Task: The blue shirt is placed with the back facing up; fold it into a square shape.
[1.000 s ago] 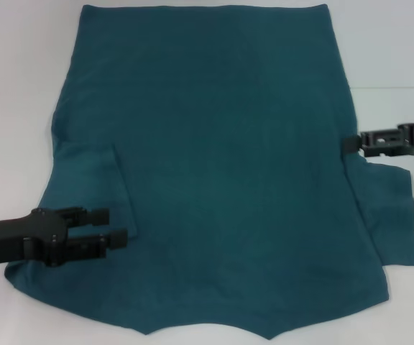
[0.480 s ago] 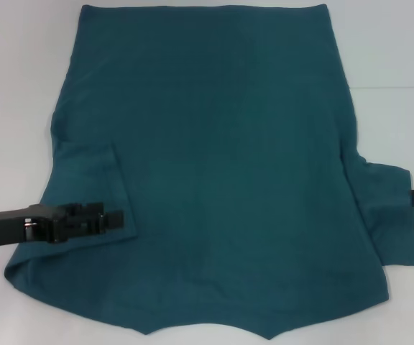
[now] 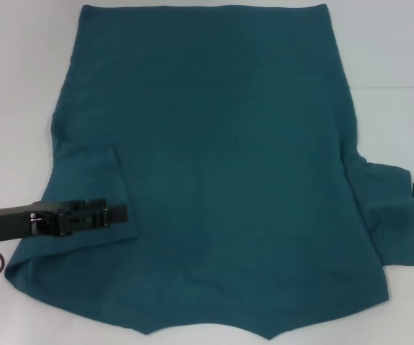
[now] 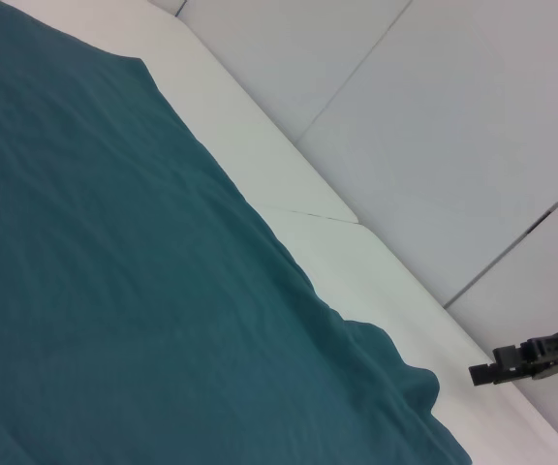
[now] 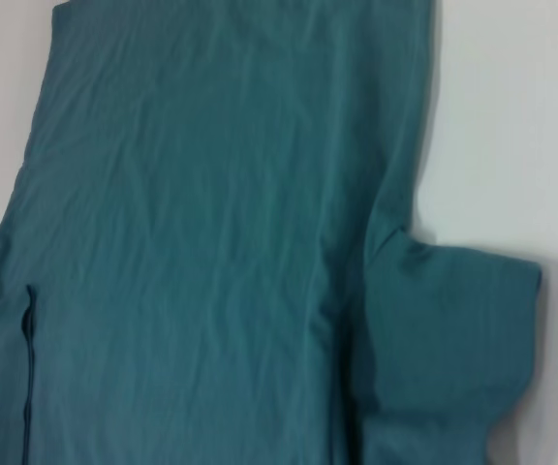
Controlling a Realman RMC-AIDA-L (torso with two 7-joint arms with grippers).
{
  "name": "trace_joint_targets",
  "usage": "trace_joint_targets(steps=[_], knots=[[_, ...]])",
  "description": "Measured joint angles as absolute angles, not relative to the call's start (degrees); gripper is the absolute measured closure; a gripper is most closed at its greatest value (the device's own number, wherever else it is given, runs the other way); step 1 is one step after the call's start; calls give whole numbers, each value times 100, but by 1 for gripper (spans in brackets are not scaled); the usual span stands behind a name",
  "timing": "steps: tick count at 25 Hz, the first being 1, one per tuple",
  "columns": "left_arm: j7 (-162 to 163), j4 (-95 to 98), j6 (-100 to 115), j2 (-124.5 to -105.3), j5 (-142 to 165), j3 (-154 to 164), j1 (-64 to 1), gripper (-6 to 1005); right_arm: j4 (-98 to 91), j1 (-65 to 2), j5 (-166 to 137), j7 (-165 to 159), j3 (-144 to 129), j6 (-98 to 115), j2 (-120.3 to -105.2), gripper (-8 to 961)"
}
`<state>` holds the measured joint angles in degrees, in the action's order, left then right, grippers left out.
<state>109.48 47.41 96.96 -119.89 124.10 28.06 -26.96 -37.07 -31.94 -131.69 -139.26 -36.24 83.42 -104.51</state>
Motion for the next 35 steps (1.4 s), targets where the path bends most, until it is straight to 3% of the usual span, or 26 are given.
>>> trace_joint_targets(steps=[20,35], knots=[[10996,4711,9354,-12053,12379,2804,-2690,217,-3162,-3402,-13323,-13974,-3641,7557,-10605,186],[11003,4711,9249,-12086,12351,2756,-2656,217,-3056,-3616,-13396,-13982,-3784,7127,-10821,196]])
